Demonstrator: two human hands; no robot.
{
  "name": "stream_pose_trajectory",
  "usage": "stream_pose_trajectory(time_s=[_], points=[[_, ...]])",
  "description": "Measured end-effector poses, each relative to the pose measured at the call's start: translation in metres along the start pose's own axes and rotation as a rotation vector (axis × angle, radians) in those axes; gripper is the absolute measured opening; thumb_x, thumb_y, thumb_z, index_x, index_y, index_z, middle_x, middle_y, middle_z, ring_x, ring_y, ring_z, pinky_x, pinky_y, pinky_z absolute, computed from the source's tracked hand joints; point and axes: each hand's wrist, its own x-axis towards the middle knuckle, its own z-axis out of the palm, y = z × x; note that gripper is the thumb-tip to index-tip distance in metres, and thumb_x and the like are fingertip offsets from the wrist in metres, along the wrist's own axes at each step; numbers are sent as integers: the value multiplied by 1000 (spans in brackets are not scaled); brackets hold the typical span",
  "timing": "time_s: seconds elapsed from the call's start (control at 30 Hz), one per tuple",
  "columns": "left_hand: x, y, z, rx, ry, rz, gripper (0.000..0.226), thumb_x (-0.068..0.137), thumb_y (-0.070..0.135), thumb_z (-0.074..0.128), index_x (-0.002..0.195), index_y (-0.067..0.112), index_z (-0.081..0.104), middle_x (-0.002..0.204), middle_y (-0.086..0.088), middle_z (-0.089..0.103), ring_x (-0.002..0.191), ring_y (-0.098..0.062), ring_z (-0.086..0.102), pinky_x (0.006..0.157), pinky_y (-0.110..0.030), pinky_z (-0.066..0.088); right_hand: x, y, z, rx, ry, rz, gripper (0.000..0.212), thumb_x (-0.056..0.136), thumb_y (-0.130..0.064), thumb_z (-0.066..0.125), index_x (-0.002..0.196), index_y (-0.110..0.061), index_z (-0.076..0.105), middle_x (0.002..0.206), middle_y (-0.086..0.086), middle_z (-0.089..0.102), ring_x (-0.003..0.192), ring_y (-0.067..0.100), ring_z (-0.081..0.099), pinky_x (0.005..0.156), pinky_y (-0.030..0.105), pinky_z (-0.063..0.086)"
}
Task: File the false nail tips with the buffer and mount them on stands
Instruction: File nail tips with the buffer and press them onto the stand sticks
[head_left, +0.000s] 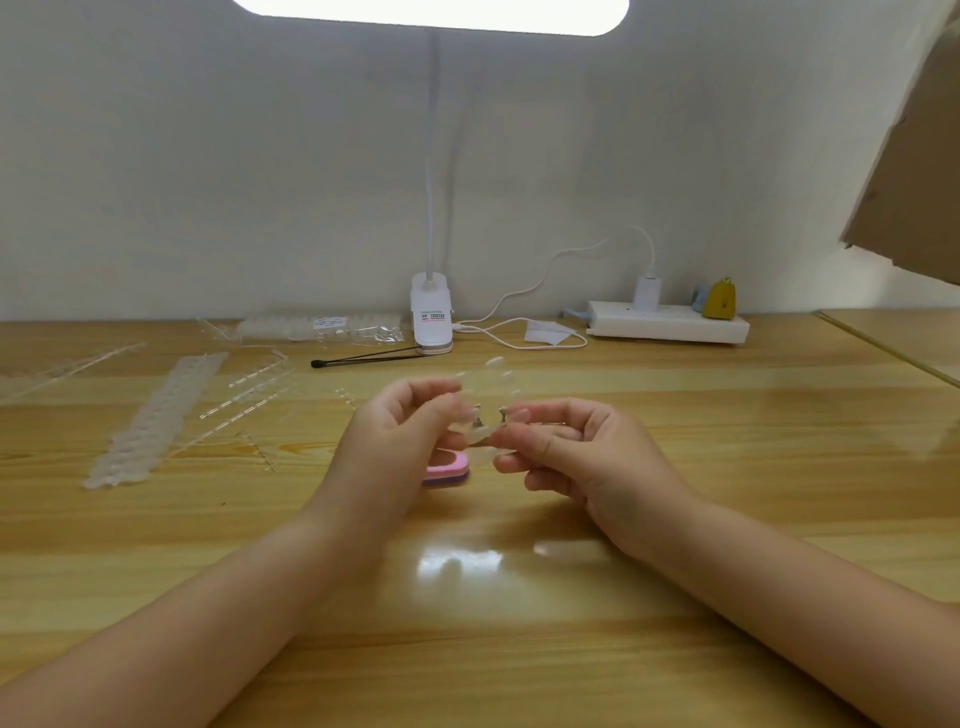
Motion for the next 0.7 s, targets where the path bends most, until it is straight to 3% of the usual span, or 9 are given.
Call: stream_pose_trajectory(time_s=[0.1,0.27,0.4,0.47,0.6,0.7], points=[[0,1,0,-6,-15,-41,27,77,34,68,88,9,68,68,3,69,58,-7,62,52,-19,50,-5,0,5,-119,8,-4,42,61,-25,81,96,-5,68,85,13,75,77,23,73,55,22,53],[3,0,-4,57,103,70,19,84,31,67,90,13,67,65,9,67,53,-2,55,54,-16,49,-8,-2,7,-168,-4,14,25,67,-33,78,80,-12,72,79,10,74,69,18,71,49,20,47],[1,-1,1,-63,-41,-152,51,61,45,74,98,12,63,69,3,70,56,-9,61,61,-28,55,-8,-2,8,-111,31,-60,12,74,-25,75,73,-14,70,68,5,68,58,9,57,44,19,40],[1,-1,3,-67,-113,-242,59,54,41,78,102,10,62,72,-1,71,58,-9,60,59,-26,53,-8,-3,7,-90,62,-98,11,75,-25,74,75,-15,69,67,4,66,56,8,54,43,19,39],[1,-3,2,-136,-126,-280,46,56,29,80,95,8,67,69,-3,70,58,-11,57,54,-20,50,-9,0,7,-131,59,-120,13,77,-26,73,79,-14,70,68,3,66,57,8,54,45,20,40],[-2,-4,1,-65,-110,-232,21,68,22,80,83,10,70,61,0,66,59,-14,56,52,-20,47,-10,2,6,-255,61,-173,10,82,-23,73,80,-13,71,68,0,67,58,7,55,48,20,41]])
